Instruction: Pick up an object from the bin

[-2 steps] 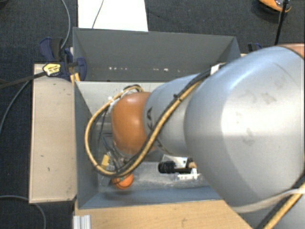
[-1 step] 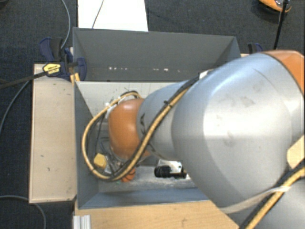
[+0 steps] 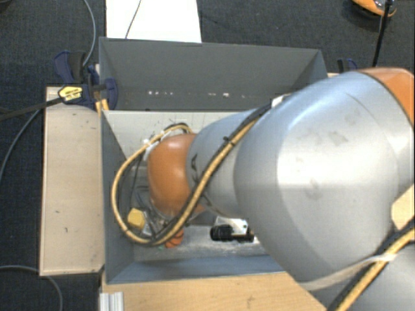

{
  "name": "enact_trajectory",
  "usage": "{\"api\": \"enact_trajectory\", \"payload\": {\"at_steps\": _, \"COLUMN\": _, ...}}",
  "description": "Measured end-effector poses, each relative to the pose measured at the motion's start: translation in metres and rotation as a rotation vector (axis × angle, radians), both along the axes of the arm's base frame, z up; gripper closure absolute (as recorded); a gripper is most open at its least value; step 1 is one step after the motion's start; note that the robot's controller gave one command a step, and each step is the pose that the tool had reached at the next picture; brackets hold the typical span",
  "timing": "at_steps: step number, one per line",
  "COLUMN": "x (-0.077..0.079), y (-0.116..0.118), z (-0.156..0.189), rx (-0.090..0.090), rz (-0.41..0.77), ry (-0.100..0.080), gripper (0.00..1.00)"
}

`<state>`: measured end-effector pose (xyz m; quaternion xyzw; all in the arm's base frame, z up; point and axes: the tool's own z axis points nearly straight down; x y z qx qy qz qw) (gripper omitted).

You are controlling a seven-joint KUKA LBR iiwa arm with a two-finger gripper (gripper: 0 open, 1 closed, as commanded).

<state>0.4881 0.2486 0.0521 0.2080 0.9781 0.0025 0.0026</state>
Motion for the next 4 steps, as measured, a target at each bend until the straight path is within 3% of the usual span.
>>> {"api": "enact_trajectory", "payload": {"at_steps": 4, "x": 0.000, "y": -0.001, "z": 0.025, "rx": 0.000, "rz": -0.004, "ry": 0.001, "gripper": 1.00}}
